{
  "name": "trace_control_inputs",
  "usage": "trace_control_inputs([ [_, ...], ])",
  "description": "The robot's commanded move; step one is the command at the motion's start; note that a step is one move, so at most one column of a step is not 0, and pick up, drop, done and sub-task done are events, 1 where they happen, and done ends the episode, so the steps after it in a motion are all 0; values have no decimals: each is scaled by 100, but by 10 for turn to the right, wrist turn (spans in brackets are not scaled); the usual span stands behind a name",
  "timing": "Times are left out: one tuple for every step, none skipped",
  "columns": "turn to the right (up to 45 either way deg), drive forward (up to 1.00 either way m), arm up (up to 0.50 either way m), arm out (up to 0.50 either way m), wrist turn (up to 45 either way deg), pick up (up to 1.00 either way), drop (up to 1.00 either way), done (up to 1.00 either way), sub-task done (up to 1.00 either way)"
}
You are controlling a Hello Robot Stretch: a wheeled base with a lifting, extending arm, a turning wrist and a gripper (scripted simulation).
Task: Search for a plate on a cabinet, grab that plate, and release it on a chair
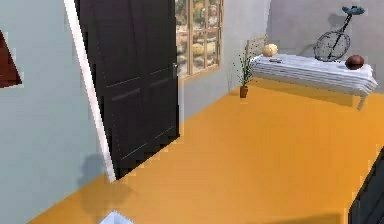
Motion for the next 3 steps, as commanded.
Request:
trace_control_inputs([
  [0, 50, 0, 0, 0, 0, 0, 0, 0],
  [360, 0, 0, 0, 0, 0, 0, 0, 0],
  [0, 95, 0, 0, 0, 0, 0, 0, 0],
])
